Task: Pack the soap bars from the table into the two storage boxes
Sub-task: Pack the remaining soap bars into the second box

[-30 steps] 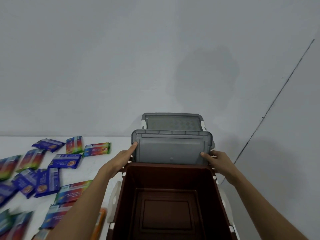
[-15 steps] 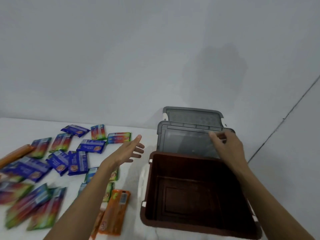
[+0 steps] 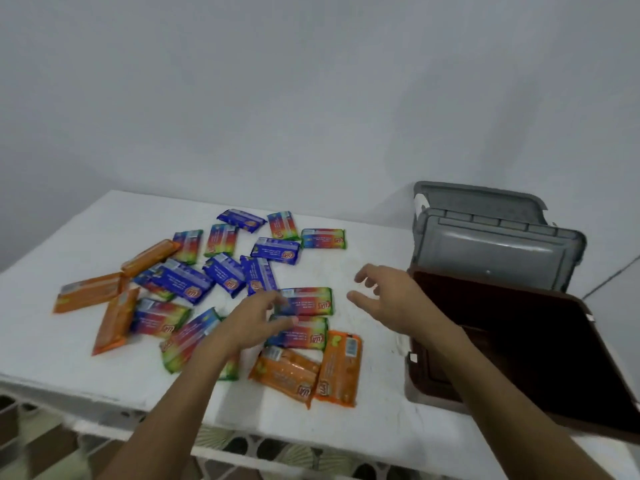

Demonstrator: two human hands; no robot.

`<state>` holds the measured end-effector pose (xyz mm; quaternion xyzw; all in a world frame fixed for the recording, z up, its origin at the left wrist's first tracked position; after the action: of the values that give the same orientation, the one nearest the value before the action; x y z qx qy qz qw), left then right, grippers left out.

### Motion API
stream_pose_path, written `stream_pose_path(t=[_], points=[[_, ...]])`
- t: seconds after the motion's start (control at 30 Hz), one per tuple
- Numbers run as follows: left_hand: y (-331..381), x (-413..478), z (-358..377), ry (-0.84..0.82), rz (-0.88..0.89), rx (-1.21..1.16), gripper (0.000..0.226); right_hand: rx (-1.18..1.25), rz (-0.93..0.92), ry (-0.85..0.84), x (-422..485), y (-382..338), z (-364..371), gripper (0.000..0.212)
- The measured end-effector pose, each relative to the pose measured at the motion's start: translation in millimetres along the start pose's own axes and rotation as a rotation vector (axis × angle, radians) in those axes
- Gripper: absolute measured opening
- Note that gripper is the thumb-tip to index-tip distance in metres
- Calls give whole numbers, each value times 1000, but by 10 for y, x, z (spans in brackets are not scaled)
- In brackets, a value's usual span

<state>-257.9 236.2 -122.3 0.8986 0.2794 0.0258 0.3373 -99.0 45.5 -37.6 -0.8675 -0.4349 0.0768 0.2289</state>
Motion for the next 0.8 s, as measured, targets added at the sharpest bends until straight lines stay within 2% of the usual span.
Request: stream_pose_path(t=[0.13,0.23,0.3,0.43,0.6,0.7,0.8], points=[[-180,-220,90,-103,71,54,55,-139,23,-224,-133,-297,451,46],[-243,-345,152,-168,159,101,67,-171,170,-273,-213,-302,694,50],[-283,-393,173,-197,199,156,67,-147,281,-297,-253,-278,839,51],[-368,-435,208,-226,240,223,71,-129,413,-244,-298,-184,1012,55],[-392,-435,242,-182,284,274,73,-49,505,-196,-285,-174,1081,65],[-409,-427,255,-169,293,281,72,14,510,-185,-283,-185,1074,71],[-414,-414,253,-170,293,278,71,99,455,-190,-283,-252,944,61]])
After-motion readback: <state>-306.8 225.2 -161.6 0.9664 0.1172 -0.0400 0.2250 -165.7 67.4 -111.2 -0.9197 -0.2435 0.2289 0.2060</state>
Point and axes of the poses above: each hand's wrist, its own x-axis towards the middle knuckle, its own z-axis out of the palm, y = z × x, the point moved 3 cm from there along x, towards the middle knuckle, and after that the axes turned 8 degrees about y, right-handed, at the moved point
